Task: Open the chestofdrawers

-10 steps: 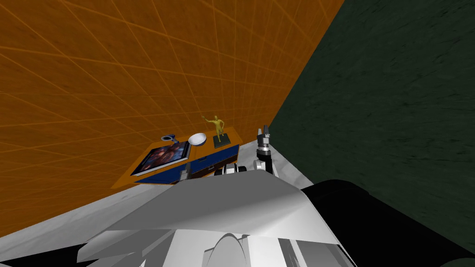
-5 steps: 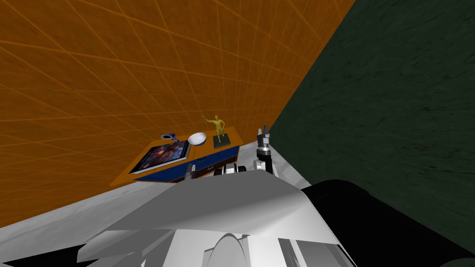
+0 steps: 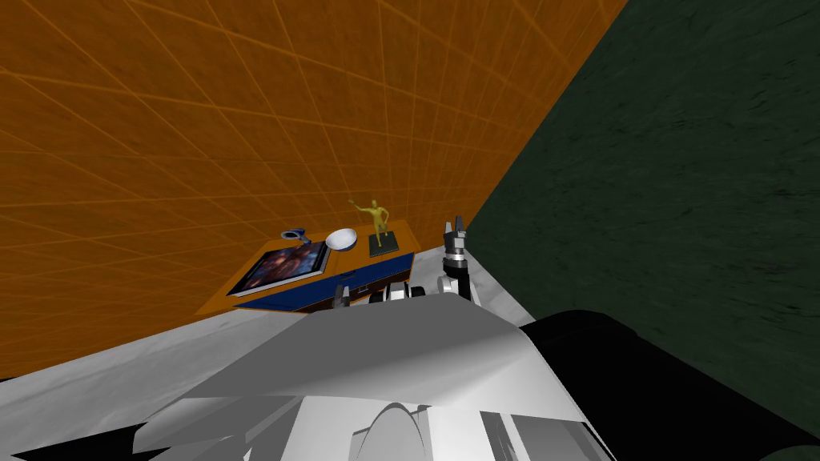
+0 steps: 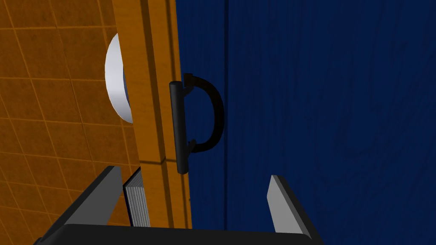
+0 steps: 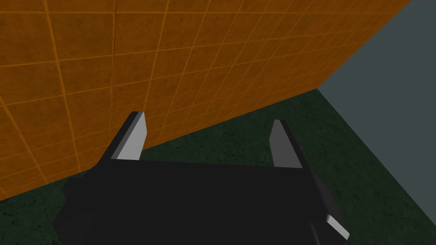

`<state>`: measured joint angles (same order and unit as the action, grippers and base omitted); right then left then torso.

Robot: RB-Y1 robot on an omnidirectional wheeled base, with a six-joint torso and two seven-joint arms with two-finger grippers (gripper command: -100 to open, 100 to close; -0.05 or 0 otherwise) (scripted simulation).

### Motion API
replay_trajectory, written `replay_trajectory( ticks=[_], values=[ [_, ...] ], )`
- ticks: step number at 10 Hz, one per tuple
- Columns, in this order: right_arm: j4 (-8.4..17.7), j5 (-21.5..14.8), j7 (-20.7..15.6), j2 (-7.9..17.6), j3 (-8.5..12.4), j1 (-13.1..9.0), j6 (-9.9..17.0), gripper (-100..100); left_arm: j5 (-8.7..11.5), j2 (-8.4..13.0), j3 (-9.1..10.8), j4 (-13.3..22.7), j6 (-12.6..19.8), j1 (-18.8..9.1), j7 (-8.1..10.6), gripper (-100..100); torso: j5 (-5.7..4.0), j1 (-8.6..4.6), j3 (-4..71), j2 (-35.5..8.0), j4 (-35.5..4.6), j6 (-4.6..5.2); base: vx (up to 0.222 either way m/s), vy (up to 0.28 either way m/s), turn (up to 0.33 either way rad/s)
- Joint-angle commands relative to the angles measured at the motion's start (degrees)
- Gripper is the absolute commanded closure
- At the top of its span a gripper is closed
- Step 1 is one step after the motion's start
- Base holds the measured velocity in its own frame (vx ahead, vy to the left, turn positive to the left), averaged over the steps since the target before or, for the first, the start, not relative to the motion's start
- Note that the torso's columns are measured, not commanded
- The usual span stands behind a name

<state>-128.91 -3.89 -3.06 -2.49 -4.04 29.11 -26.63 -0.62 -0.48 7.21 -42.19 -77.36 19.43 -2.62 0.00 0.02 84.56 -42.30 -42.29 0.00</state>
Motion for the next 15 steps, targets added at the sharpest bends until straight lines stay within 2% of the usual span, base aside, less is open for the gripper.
replay_trajectory(
  ticks=[1,2,4,5,7,8,9,12,13,14,15],
  values=[
    [0.0,0.0,0.0,0.0,0.0,0.0,0.0,0,-0.2,-0.9,-0.14,-1.4,0.4,0.8,0.09,-100,0.00,0.02,0.0,0.0,0.0,0.00,0.000,0.000,0.000],
    [0.0,0.0,0.0,0.0,0.0,0.0,0.0,0,0.2,-0.5,0.21,-3.3,2.9,0.2,0.29,-100,0.00,0.02,0.0,0.0,0.0,0.00,-0.018,-0.011,-0.046],
    [0.0,0.0,0.0,0.0,0.0,0.0,0.0,0,0.6,-0.1,0.59,-4.9,5.3,-0.4,0.46,-100,-0.01,-0.06,0.0,0.0,0.0,0.00,-0.025,-0.025,-0.032],
    [0.0,0.0,0.0,0.0,0.0,0.0,0.0,0,0.6,-0.1,0.59,-4.9,5.3,-0.4,0.46,-100,-0.02,-0.08,0.0,0.0,0.0,0.00,-0.019,-0.023,-0.011],
    [0.0,0.0,0.0,0.0,0.0,0.0,0.0,0,1.0,0.3,0.97,-6.6,7.6,-1.1,0.62,-100,0.00,0.01,0.0,0.0,0.0,0.00,-0.023,-0.015,-0.025],
    [0.0,0.0,0.0,0.0,0.0,0.0,0.0,0,0.9,0.3,0.89,-6.3,6.9,-0.8,0.65,-100,0.00,0.01,0.0,0.0,0.0,0.00,-0.010,-0.006,-0.006],
    [0.0,0.0,0.0,0.0,0.0,0.0,0.0,0,0.6,-0.1,0.59,-4.9,5.3,-0.4,0.46,100,0.01,0.02,0.0,0.1,0.0,-0.01,0.013,0.013,0.046],
    [0.0,0.0,0.0,0.0,0.0,0.0,0.0,0,0.0,-0.8,-0.04,-2.2,1.4,0.7,0.17,100,0.01,0.01,0.0,0.1,0.0,0.00,0.031,0.025,0.036],
    [0.0,0.0,0.0,0.0,0.0,0.0,0.0,0,0.2,-0.5,0.21,-2.1,2.1,0.1,0.29,100,0.00,0.00,0.0,0.0,0.0,0.00,0.016,0.012,0.009],
    [0.0,0.0,0.0,0.0,0.0,0.0,0.0,0,0.2,1.5,0.19,-2.0,2.0,0.1,0.31,-100,-0.02,-0.07,0.0,0.0,0.0,0.01,0.000,0.000,0.000],
    [0.0,0.0,0.0,0.0,0.0,0.0,0.0,0,0.2,2.9,0.18,-2.2,2.2,0.0,0.33,-100,-0.02,-0.07,0.0,-0.1,0.0,0.00,-0.001,-0.005,0.003]
  ],
)
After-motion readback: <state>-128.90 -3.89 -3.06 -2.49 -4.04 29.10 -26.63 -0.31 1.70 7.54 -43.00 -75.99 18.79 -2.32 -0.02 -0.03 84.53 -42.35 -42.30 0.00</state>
